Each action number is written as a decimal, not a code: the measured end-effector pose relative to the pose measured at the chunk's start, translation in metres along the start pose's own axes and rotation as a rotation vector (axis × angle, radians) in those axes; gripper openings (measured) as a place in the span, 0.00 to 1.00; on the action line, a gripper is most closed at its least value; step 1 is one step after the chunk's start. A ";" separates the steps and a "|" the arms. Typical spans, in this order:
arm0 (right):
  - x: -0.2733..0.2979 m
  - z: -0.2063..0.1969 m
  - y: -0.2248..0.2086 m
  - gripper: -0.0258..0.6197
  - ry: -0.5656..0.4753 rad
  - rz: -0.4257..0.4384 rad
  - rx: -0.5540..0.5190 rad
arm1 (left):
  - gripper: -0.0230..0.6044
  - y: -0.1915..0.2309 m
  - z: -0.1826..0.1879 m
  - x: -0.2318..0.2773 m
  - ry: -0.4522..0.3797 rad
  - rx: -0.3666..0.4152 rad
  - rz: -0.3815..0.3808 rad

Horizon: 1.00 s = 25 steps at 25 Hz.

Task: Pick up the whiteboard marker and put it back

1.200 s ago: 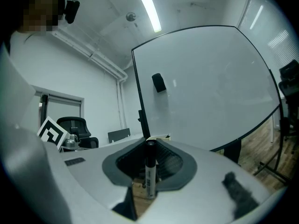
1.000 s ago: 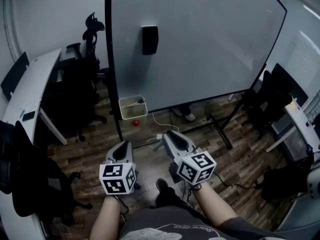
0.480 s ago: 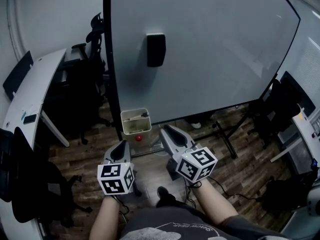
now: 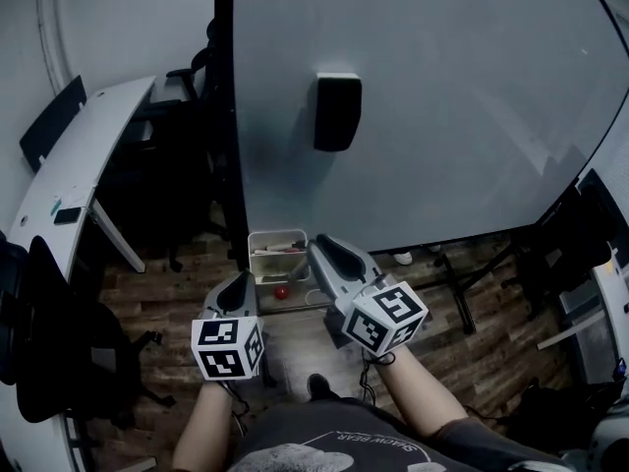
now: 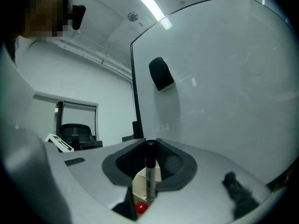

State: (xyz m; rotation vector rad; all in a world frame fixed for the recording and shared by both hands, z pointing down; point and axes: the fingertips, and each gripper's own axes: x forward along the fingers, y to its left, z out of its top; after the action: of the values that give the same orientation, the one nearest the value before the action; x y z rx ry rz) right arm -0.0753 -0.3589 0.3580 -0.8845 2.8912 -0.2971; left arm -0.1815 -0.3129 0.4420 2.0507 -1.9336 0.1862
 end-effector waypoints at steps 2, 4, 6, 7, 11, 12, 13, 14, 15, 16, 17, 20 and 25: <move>0.008 -0.006 -0.005 0.16 0.013 0.012 0.011 | 0.06 0.004 0.000 0.005 0.005 -0.006 0.019; 0.014 -0.013 -0.012 0.16 0.030 0.019 0.018 | 0.06 0.006 0.000 0.010 0.009 -0.010 0.035; 0.020 -0.022 -0.018 0.16 0.048 0.024 0.026 | 0.06 0.008 0.001 0.013 0.012 -0.011 0.049; 0.023 -0.027 -0.020 0.16 0.057 0.028 0.033 | 0.06 0.010 0.000 0.014 0.014 -0.012 0.057; 0.029 -0.044 -0.024 0.16 0.083 0.043 0.071 | 0.06 0.017 -0.004 0.014 0.030 -0.019 0.083; 0.030 -0.047 -0.025 0.16 0.087 0.047 0.074 | 0.06 0.017 -0.005 0.015 0.034 -0.019 0.088; 0.031 -0.049 -0.025 0.16 0.091 0.051 0.073 | 0.06 0.018 -0.006 0.015 0.037 -0.020 0.093; 0.031 -0.051 -0.025 0.16 0.094 0.055 0.069 | 0.06 0.018 -0.007 0.016 0.040 -0.021 0.097; 0.032 -0.053 -0.025 0.16 0.098 0.059 0.065 | 0.06 0.019 -0.008 0.016 0.041 -0.023 0.100; 0.032 -0.055 -0.025 0.16 0.101 0.061 0.061 | 0.06 0.019 -0.009 0.017 0.043 -0.024 0.103; 0.031 -0.057 -0.026 0.16 0.105 0.062 0.056 | 0.06 0.019 -0.010 0.017 0.045 -0.025 0.105; 0.029 -0.062 -0.027 0.16 0.114 0.059 0.041 | 0.06 0.019 -0.012 0.017 0.048 -0.029 0.110; 0.027 -0.064 -0.027 0.16 0.111 0.060 0.035 | 0.06 0.020 -0.011 0.017 0.047 -0.035 0.114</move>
State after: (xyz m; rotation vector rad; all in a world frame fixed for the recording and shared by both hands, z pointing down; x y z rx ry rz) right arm -0.0930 -0.3867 0.4249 -0.7987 2.9971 -0.4017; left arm -0.1982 -0.3266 0.4606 1.8990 -2.0114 0.2236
